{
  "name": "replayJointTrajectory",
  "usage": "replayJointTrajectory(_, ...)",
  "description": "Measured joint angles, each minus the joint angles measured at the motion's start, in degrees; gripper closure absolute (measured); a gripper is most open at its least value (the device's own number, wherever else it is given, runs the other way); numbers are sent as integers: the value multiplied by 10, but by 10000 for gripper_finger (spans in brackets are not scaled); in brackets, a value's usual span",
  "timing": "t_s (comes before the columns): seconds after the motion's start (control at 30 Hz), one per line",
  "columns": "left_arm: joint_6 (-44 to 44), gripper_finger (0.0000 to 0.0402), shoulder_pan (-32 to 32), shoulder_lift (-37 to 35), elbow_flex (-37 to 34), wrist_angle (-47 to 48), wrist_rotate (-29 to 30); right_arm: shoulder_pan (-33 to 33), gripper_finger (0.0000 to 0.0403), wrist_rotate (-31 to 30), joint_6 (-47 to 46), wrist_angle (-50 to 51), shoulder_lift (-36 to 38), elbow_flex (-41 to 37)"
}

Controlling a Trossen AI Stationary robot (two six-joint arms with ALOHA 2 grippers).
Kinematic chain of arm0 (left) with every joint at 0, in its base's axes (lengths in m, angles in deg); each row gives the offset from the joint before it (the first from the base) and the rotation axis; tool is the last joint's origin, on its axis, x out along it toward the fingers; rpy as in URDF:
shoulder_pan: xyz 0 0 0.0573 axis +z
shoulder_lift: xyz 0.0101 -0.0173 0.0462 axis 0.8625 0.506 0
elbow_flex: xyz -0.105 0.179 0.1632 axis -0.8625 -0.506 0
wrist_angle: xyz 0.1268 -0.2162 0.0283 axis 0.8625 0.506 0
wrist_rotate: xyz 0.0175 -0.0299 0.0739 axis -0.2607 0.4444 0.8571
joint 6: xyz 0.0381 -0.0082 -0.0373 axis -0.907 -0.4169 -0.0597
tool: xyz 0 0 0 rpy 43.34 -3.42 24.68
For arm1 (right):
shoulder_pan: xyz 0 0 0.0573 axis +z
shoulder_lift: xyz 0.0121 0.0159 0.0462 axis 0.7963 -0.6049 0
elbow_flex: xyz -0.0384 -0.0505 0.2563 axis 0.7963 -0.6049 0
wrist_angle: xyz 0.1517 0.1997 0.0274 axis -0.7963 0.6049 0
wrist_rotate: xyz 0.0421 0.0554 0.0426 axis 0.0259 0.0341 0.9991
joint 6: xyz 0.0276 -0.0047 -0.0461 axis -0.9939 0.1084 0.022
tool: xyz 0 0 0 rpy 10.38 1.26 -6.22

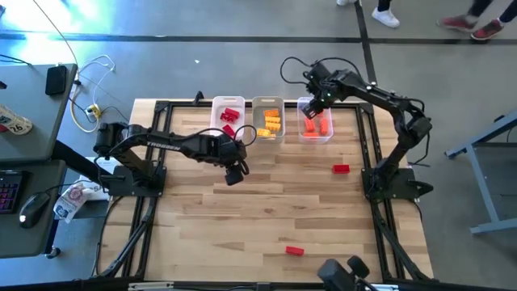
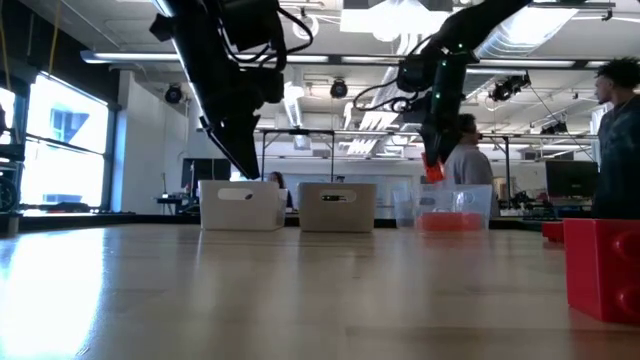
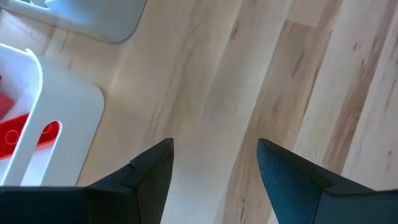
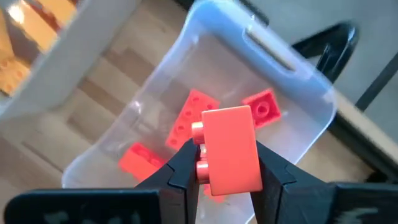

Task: Sort & place blocks by color
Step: Put the orange game piece into the transparent bin

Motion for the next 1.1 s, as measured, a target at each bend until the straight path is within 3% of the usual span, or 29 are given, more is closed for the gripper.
replayJointTrajectory(0.13,0,184,-6,0,0,0,0,3,316,5,2,21,-25,0)
replayJointTrajectory(0.27,0,184,-7,0,0,0,0,11,316,-38,-5,20,-39,0)
replayJointTrajectory(0.4,0,184,-7,0,0,1,0,19,311,-41,6,20,-47,0)
replayJointTrajectory(0.83,0,184,-7,0,0,4,2,42,214,-70,62,45,-53,0)
replayJointTrajectory(1.1,0,184,-7,0,0,4,2,60,208,-59,68,121,-46,0)
